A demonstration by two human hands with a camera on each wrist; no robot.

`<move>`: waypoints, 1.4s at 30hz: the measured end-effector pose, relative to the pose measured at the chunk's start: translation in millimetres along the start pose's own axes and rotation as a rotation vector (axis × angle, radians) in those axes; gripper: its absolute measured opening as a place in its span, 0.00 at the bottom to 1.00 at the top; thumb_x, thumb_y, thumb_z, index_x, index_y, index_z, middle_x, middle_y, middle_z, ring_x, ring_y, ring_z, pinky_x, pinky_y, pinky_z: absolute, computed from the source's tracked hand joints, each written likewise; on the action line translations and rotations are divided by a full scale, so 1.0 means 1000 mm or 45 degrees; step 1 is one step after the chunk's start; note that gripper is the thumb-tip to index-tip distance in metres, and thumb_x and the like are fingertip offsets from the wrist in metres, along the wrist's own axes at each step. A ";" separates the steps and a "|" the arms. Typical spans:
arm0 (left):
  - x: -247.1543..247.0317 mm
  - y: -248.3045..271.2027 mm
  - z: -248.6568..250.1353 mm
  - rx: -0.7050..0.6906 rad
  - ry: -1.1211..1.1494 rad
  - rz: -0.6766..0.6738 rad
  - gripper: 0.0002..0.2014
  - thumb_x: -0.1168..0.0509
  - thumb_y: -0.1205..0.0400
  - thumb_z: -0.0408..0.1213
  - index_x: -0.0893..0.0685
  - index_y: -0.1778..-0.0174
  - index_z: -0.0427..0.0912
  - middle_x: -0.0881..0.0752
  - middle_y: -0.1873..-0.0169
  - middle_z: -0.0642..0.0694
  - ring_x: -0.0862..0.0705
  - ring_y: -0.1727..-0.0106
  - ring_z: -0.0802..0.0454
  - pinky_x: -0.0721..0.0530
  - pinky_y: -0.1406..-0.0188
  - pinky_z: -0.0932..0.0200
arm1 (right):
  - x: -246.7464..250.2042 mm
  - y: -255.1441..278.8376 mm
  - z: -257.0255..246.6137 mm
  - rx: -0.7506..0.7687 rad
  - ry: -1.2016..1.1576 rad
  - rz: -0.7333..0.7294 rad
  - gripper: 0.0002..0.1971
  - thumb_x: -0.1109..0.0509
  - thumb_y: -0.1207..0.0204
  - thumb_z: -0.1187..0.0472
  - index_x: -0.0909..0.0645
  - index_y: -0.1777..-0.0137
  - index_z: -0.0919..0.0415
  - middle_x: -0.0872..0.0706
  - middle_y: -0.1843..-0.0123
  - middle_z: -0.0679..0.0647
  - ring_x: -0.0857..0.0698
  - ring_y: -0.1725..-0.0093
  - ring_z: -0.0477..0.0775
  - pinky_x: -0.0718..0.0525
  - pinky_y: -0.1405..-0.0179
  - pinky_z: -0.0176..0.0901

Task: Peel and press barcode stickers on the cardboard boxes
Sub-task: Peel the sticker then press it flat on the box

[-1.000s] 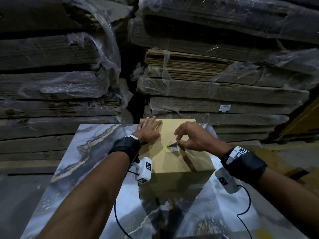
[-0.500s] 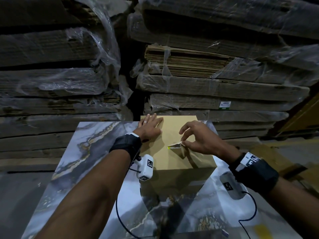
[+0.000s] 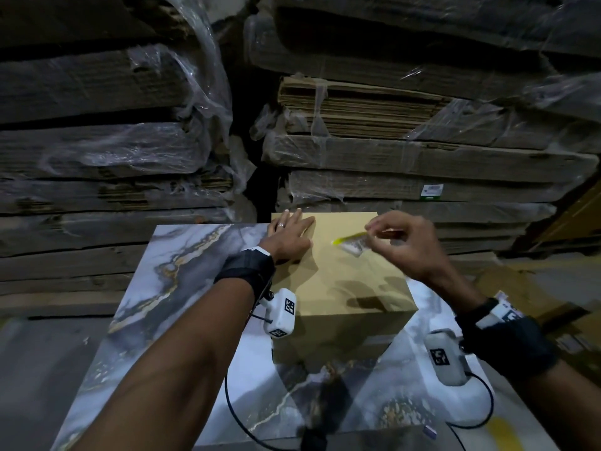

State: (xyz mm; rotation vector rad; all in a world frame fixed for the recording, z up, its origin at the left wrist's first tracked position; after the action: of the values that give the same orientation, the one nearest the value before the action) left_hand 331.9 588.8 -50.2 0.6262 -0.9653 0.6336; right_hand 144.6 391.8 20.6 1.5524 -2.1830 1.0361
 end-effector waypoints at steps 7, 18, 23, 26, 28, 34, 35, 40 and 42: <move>-0.002 0.001 0.001 -0.014 -0.041 0.042 0.33 0.41 0.13 0.46 0.43 0.12 0.60 0.57 0.10 0.48 0.63 0.11 0.47 0.63 0.16 0.46 | -0.018 -0.010 0.027 -0.514 -0.598 -0.064 0.14 0.35 0.14 0.64 0.15 0.35 0.51 0.13 0.34 0.55 0.14 0.34 0.57 0.11 0.37 0.54; -0.012 0.035 0.018 -0.364 -0.422 -0.220 0.30 0.53 0.10 0.63 0.54 0.12 0.68 0.61 0.11 0.56 0.64 0.11 0.42 0.64 0.15 0.35 | -0.036 -0.005 0.055 -0.813 -1.487 0.195 0.27 0.39 0.33 0.58 0.22 0.34 0.68 0.16 0.34 0.70 0.18 0.27 0.68 0.19 0.26 0.57; -0.019 0.061 0.023 -0.714 -0.552 -0.293 0.28 0.56 0.09 0.61 0.54 0.13 0.70 0.61 0.11 0.59 0.63 0.11 0.46 0.61 0.16 0.35 | -0.039 -0.002 0.058 -0.777 -1.476 0.236 0.23 0.41 0.24 0.59 0.24 0.32 0.69 0.19 0.27 0.74 0.20 0.25 0.70 0.19 0.26 0.57; -0.016 0.061 0.019 -0.805 -0.591 -0.248 0.28 0.57 0.10 0.64 0.54 0.12 0.69 0.58 0.11 0.58 0.59 0.10 0.48 0.57 0.14 0.37 | -0.040 0.001 0.058 -0.767 -1.432 0.230 0.23 0.41 0.22 0.58 0.25 0.30 0.70 0.20 0.27 0.74 0.20 0.24 0.70 0.22 0.22 0.58; -0.009 0.052 0.011 -0.681 -0.601 -0.183 0.33 0.59 0.14 0.71 0.53 0.12 0.69 0.55 0.11 0.57 0.55 0.10 0.46 0.56 0.14 0.37 | -0.040 0.003 0.055 -0.752 -1.380 0.215 0.26 0.37 0.25 0.55 0.24 0.31 0.70 0.19 0.29 0.72 0.18 0.27 0.67 0.21 0.22 0.57; -0.017 0.054 0.022 -0.587 -0.505 -0.129 0.36 0.59 0.13 0.67 0.51 0.10 0.55 0.53 0.10 0.51 0.55 0.10 0.44 0.57 0.13 0.39 | -0.042 0.007 0.055 -0.718 -1.383 0.268 0.21 0.37 0.19 0.53 0.22 0.34 0.68 0.19 0.31 0.71 0.18 0.27 0.68 0.19 0.25 0.58; -0.022 0.060 0.027 -0.661 -0.482 -0.155 0.35 0.58 0.11 0.65 0.51 0.10 0.54 0.54 0.10 0.51 0.56 0.10 0.46 0.57 0.12 0.40 | -0.042 0.006 0.055 -0.724 -1.400 0.286 0.23 0.36 0.22 0.52 0.22 0.34 0.68 0.19 0.31 0.71 0.17 0.27 0.67 0.19 0.25 0.59; -0.020 0.061 0.022 -0.808 -0.555 -0.183 0.30 0.62 0.11 0.64 0.54 0.11 0.66 0.55 0.11 0.59 0.57 0.10 0.47 0.58 0.14 0.38 | -0.043 0.006 0.056 -0.699 -1.341 0.278 0.18 0.40 0.14 0.55 0.22 0.34 0.68 0.19 0.31 0.71 0.18 0.27 0.69 0.19 0.25 0.60; -0.008 0.050 0.014 -0.696 -0.618 -0.157 0.30 0.62 0.12 0.68 0.55 0.13 0.71 0.55 0.11 0.60 0.55 0.10 0.44 0.57 0.14 0.34 | -0.042 0.008 0.057 -0.694 -1.317 0.282 0.16 0.43 0.11 0.57 0.22 0.35 0.68 0.19 0.30 0.72 0.17 0.27 0.69 0.18 0.25 0.59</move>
State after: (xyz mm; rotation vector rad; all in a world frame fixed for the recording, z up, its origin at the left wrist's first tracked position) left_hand 284.6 609.9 -41.1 0.3456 -1.4708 0.0832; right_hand 164.0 384.1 -47.3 1.7642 -2.9261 -0.5040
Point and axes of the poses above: each hand's wrist, its own y-axis away from the middle knuckle, its own x-axis out of the back of the hand, z = x × y, the point moved 1 cm from there along -y, towards the middle knuckle
